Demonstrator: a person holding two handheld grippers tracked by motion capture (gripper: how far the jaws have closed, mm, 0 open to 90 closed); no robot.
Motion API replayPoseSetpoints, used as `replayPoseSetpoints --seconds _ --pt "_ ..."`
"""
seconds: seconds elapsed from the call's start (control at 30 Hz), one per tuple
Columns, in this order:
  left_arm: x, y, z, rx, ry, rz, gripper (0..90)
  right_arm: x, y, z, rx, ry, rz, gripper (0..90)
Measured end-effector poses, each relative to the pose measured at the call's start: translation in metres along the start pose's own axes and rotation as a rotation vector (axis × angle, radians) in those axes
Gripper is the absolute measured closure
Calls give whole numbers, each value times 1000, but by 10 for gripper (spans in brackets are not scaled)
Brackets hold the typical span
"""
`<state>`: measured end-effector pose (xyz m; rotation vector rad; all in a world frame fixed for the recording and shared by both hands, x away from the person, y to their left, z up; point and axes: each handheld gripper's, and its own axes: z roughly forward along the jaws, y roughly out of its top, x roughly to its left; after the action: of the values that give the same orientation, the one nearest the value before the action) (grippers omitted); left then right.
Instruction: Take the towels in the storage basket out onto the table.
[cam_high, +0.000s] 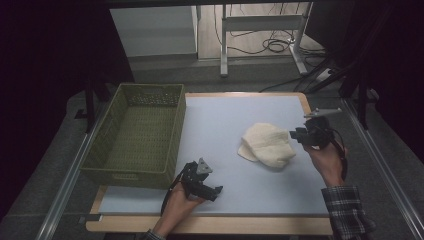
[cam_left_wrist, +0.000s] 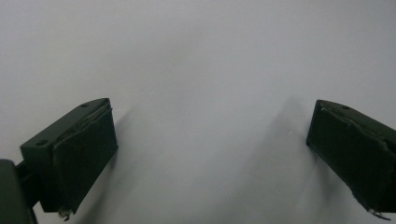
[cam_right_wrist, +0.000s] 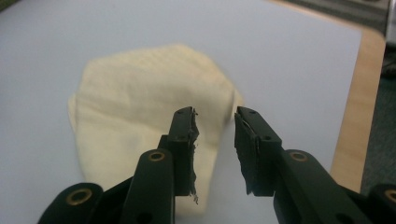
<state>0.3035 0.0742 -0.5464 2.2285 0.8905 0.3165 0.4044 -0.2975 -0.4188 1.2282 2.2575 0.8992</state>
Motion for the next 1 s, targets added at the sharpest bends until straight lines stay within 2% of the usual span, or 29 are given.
replayPoseSetpoints --seconds 0.07,0.1,0.13,0.4,0.57,0.6,0.67,0.7,0.77,0.83,0.93,1.0 --pt "0 0 0 0 0 0 17 -2 -7 0 8 8 9 678" --pt "0 0 0 1 0 0 17 -2 -23 1 9 46 28 672" --pt "0 0 0 1 0 1 17 -1 -29 2 14 64 28 670" --pt "0 0 0 -7 2 -5 18 29 -65 13 27 186 4 595" --pt "0 0 0 -7 2 -4 18 44 -75 24 36 215 -24 507" --pt "0 0 0 -7 2 -5 18 48 -76 32 51 194 -52 506" --pt "0 0 0 -7 2 -4 19 49 -76 36 62 176 -65 524" --pt "0 0 0 -7 2 -5 19 49 -75 44 70 162 -80 708" --pt "0 0 0 -7 2 -5 19 46 -72 46 73 171 -72 830" --pt "0 0 0 -7 2 -5 19 44 -64 41 67 177 -72 856" --pt "0 0 0 -2 1 0 19 40 -45 24 25 150 -84 860" --pt "0 0 0 -2 2 2 19 32 -29 12 -9 130 -75 860"
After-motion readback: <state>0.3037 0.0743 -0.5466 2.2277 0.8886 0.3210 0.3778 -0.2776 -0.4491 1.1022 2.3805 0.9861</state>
